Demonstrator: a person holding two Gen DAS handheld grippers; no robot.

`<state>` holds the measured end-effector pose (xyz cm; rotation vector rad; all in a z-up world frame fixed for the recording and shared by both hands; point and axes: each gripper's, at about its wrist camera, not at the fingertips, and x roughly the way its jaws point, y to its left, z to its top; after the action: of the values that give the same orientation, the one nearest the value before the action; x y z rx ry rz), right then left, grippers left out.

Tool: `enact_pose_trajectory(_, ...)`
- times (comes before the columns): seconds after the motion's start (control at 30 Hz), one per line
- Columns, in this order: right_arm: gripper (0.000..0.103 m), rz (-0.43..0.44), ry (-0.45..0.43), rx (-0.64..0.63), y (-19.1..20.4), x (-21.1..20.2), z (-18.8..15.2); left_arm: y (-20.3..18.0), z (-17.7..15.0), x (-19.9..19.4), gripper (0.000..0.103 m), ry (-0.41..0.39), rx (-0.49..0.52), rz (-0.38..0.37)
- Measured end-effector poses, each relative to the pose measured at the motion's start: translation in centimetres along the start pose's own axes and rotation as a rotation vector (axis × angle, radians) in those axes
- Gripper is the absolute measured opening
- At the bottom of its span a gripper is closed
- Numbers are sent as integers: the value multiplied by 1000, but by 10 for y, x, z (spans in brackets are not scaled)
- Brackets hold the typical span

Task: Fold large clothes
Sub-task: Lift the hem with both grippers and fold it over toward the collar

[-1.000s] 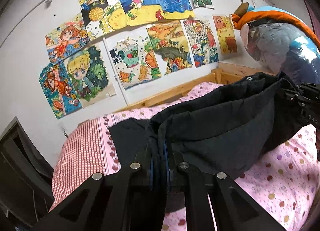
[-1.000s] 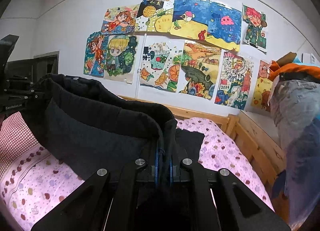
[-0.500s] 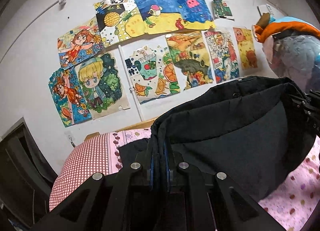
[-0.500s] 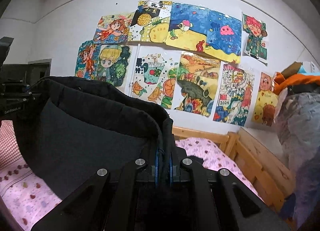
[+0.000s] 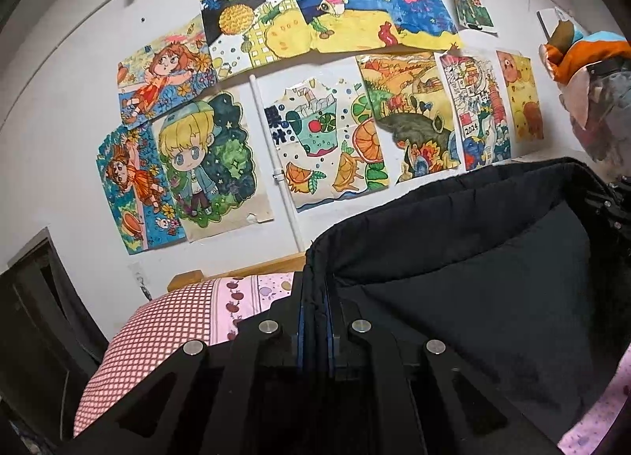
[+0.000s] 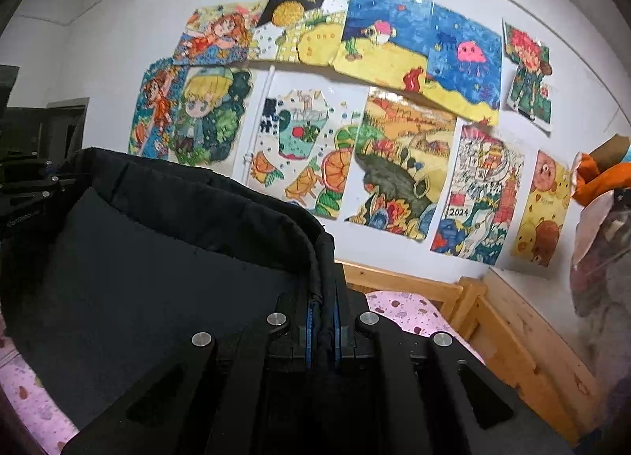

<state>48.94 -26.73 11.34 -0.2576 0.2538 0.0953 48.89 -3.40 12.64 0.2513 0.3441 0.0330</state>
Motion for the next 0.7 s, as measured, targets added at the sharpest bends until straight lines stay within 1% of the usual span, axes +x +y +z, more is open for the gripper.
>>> enact_pose_trajectory(0.17, 7, -1, 53, 16, 4, 39, -6, -2, -1, 33, 7, 34, -14, -2)
enact_pose_trajectory(0.4, 7, -29, 106, -28, 21, 84, -14, -3, -13, 80, 7, 88, -33, 14)
enact_pose_trajectory(0.53, 7, -46, 132, -38, 25, 102, -20, -9, -19, 100, 7, 103, -14, 31)
enact_pose_trajectory(0.7, 7, -41, 182, -45, 31, 128, -30, -12, -27, 119, 8, 129, 8, 28)
